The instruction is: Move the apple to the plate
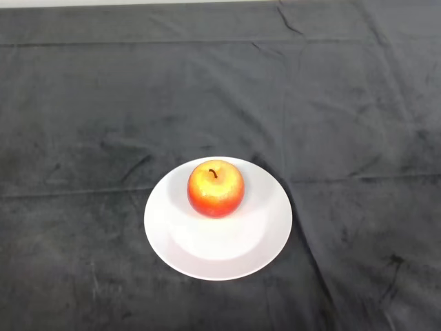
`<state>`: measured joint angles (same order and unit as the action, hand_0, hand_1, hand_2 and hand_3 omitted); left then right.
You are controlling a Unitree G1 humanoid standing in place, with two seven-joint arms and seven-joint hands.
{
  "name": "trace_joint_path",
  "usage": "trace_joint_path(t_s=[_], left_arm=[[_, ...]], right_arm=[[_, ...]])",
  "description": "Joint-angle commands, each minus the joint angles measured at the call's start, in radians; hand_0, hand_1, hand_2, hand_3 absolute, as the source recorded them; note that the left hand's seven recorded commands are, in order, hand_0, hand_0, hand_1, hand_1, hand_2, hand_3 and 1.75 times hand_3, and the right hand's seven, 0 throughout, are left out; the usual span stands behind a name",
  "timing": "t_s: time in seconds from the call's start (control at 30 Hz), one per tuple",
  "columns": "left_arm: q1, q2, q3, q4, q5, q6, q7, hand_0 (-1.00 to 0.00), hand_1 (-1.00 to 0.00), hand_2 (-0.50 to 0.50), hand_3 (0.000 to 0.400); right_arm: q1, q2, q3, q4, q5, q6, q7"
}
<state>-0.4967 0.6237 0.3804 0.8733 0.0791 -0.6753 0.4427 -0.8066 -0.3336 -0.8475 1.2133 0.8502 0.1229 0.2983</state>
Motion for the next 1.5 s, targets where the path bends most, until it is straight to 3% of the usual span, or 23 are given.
trace_joint_path(t_s=[0.03,1.5], left_arm=[[-0.055,0.071,0.03,0.044,-0.008,-0.026,0.01,0.0,0.0,0.0,0.0],[-0.059,0.073,0.021,0.056,-0.016,-0.034,0.003,0.0,0.0,0.0,0.0]], right_arm=[[-0.024,-0.024,-0.0161,-0.017,0.015,-0.007,0.0053],[-0.025,-0.025,-0.0174,-0.014,0.0139,-0.008,0.0072]])
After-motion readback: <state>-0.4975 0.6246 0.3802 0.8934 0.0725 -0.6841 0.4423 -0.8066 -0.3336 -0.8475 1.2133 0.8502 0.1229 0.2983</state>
